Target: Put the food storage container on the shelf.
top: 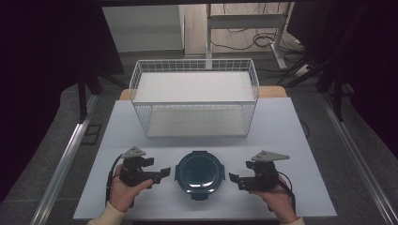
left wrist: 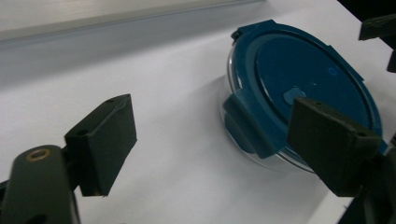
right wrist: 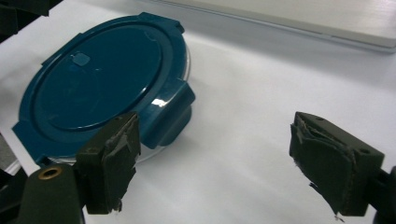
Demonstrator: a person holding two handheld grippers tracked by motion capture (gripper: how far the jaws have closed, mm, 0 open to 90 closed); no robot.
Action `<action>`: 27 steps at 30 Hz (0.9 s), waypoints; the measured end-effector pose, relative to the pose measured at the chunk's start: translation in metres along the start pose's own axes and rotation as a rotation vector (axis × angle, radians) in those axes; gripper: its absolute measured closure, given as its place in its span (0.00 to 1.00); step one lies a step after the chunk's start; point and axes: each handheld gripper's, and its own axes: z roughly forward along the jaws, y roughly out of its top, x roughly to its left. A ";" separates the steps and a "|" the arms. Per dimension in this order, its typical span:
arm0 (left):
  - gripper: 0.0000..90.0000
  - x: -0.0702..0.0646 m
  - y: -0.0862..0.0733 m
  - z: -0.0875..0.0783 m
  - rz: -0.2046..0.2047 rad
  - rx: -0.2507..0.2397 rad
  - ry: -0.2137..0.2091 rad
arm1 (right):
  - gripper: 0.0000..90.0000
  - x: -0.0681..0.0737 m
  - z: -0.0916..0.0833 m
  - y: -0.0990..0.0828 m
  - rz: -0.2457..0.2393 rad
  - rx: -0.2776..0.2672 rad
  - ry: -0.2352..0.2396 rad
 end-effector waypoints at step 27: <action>0.12 -0.009 0.004 0.031 -0.160 0.068 -0.204 | 0.13 0.021 0.030 0.001 0.200 0.034 0.134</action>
